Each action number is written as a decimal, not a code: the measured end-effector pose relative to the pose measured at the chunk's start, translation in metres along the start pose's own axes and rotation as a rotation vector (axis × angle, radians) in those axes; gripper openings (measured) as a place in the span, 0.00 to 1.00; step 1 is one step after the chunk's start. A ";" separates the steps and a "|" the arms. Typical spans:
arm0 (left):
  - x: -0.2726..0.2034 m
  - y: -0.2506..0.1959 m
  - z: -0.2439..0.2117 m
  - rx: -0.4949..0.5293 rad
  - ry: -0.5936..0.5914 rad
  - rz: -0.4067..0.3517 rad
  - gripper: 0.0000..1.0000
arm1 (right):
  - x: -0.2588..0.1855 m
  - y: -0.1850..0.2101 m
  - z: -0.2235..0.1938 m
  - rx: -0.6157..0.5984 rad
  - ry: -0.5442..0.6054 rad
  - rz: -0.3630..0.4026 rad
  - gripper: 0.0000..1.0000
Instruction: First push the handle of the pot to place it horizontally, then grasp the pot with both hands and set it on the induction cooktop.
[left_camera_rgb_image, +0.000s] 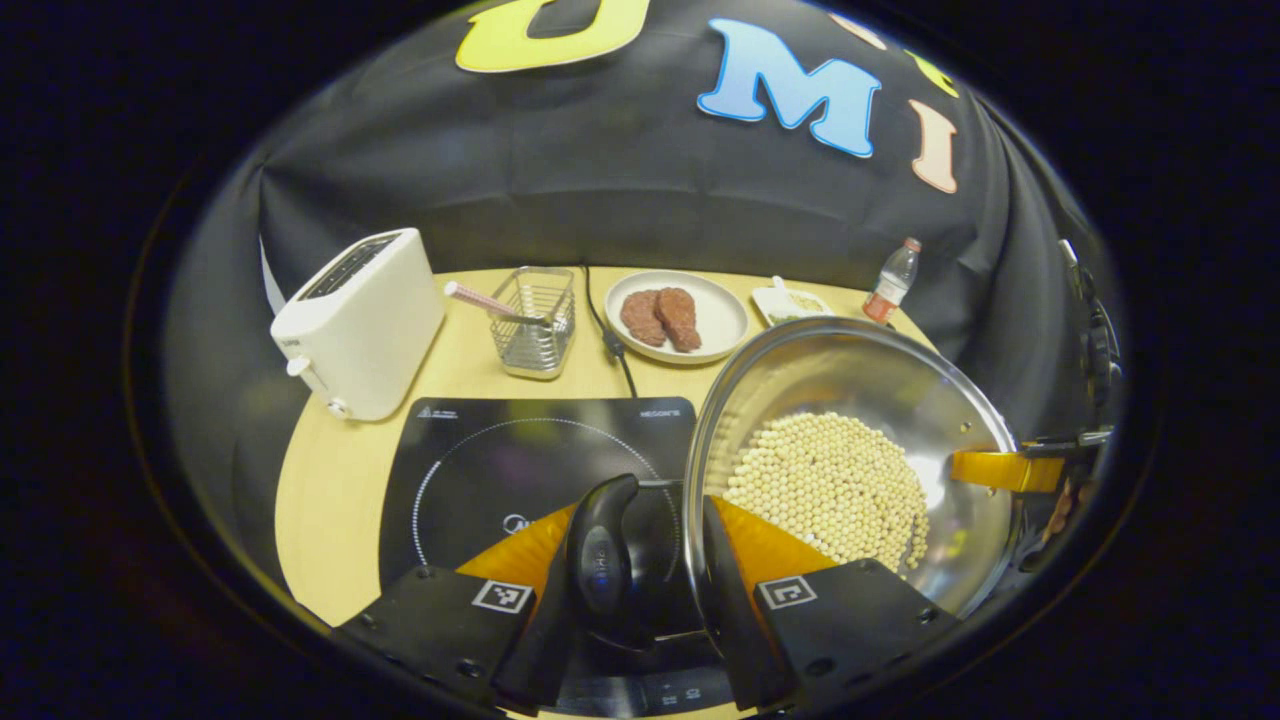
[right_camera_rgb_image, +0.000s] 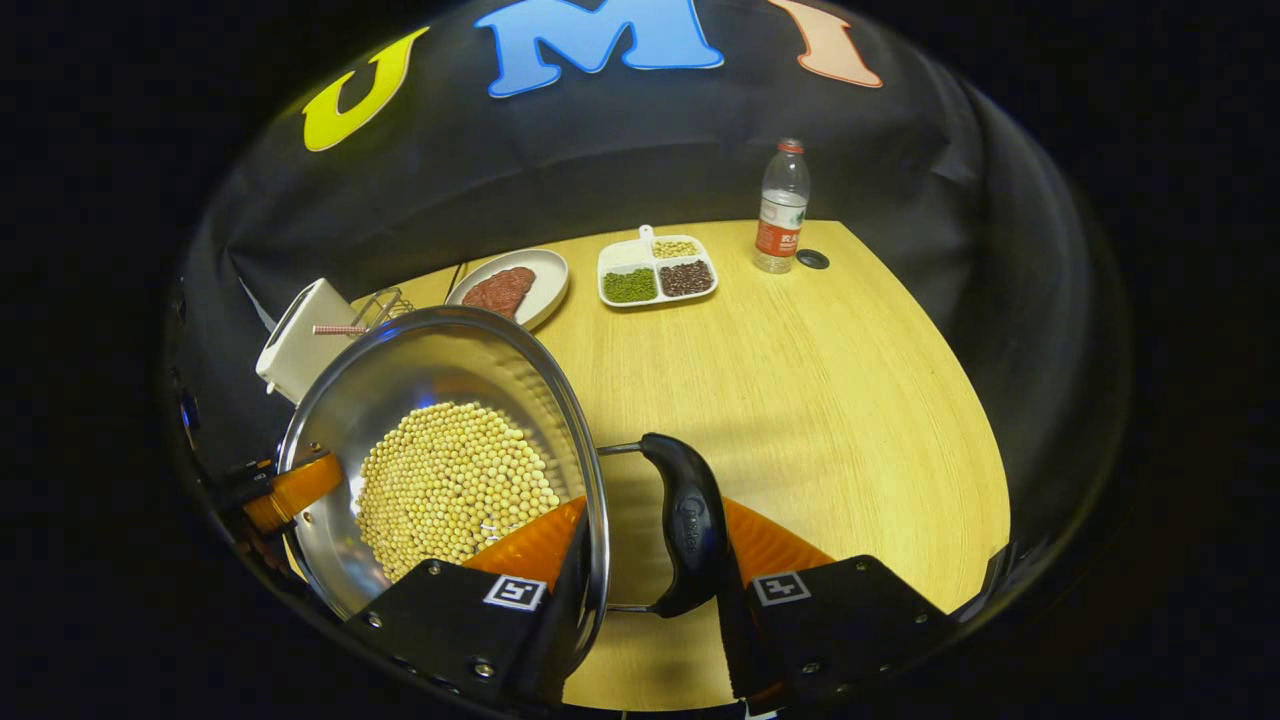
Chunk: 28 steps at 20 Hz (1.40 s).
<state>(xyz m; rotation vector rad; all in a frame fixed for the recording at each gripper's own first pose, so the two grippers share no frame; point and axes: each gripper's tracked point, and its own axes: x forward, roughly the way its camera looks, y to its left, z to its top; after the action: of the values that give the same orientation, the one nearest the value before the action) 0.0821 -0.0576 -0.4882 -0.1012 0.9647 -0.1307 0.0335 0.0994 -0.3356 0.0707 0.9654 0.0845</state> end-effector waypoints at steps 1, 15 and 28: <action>0.000 0.000 0.000 0.000 0.001 0.004 0.68 | 0.000 0.006 0.000 -0.004 0.000 0.004 0.60; -0.007 -0.004 0.003 -0.009 0.018 0.043 0.65 | 0.006 0.084 -0.004 -0.036 0.024 0.063 0.60; -0.012 0.002 0.014 -0.016 0.031 0.041 0.64 | 0.030 0.137 -0.018 -0.042 0.065 0.080 0.60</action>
<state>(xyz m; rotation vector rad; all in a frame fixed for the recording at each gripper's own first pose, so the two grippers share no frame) 0.0867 -0.0533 -0.4707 -0.0946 0.9986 -0.0867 0.0303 0.2393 -0.3573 0.0685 1.0252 0.1815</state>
